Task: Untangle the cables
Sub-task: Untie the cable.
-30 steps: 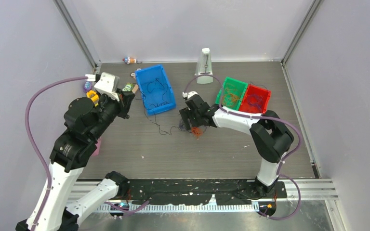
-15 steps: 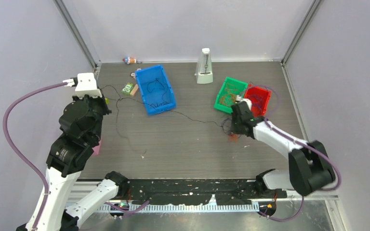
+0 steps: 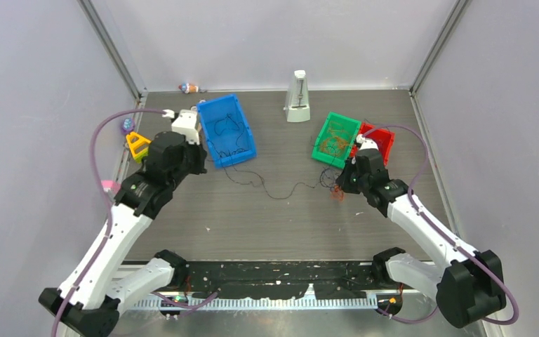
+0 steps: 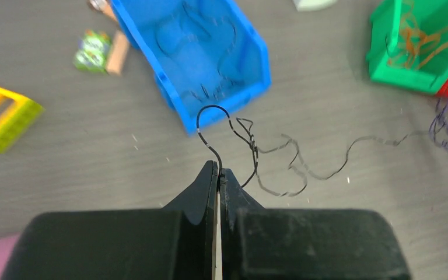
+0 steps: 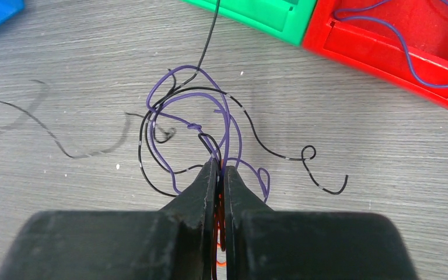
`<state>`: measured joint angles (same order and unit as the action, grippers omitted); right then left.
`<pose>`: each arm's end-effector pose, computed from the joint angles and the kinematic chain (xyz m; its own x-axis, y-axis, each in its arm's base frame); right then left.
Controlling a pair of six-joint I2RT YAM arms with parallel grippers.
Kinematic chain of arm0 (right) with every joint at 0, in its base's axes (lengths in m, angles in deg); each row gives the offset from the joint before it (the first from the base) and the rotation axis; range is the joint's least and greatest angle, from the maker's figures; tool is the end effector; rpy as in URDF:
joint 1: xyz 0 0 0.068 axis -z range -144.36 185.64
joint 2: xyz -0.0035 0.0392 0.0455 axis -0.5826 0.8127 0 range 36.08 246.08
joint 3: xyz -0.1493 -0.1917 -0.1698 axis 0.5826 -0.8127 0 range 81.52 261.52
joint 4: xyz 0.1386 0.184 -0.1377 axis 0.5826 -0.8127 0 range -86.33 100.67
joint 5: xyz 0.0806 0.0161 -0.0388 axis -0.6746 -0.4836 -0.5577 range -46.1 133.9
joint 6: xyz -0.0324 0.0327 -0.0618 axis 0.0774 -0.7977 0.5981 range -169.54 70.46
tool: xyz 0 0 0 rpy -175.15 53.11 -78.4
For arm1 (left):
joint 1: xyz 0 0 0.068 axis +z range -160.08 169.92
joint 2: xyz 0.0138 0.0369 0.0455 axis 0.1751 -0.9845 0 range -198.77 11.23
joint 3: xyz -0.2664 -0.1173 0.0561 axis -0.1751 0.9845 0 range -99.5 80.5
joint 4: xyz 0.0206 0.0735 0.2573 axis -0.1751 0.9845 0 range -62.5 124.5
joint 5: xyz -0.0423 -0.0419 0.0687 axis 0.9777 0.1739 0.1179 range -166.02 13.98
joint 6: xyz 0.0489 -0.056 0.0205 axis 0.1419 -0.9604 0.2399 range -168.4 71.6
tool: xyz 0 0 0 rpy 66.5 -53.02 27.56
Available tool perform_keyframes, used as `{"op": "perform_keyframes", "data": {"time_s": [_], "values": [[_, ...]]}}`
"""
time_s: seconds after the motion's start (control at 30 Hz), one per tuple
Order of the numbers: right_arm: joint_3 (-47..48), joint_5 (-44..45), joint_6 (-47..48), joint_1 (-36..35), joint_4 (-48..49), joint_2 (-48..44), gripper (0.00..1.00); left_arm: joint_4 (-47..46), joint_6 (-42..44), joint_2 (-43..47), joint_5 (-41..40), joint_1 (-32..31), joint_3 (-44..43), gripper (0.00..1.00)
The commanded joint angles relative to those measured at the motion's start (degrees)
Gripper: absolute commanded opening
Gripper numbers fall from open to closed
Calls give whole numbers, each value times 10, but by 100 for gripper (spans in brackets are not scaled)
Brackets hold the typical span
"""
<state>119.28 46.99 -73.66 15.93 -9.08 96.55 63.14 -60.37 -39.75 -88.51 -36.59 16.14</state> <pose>0.2241 0.0765 0.2282 -0.7023 0.1820 -0.6882 -0.0134 0.9632 0.2684 0.1834 -0.0757 0.4021 -0.3848 -0.0344 -0.9223 0.1807 0.9772 -0.1118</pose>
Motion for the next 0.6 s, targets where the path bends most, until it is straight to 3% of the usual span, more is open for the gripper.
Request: {"op": "perform_keyframes", "data": {"time_s": [0.0,0.07,0.13,0.2,0.33,0.43,0.57], "values": [[17,-21,16,2,-4,-43,5,-8,-37,-18,69,2,31,4],[19,-40,19,2,-10,-52,5,0,-34,-32,95,2,34,21],[24,-53,22,2,-16,-60,5,3,-34,-49,130,1,34,54],[34,-58,26,2,-25,-67,5,-15,-28,-64,175,-6,38,69],[70,-63,34,1,-52,-83,6,-117,19,-89,220,-83,64,79],[104,-73,39,2,-82,-92,5,-235,54,-103,236,-141,101,81],[153,-100,42,2,-112,-94,5,-437,64,-136,272,-170,176,81]]}}
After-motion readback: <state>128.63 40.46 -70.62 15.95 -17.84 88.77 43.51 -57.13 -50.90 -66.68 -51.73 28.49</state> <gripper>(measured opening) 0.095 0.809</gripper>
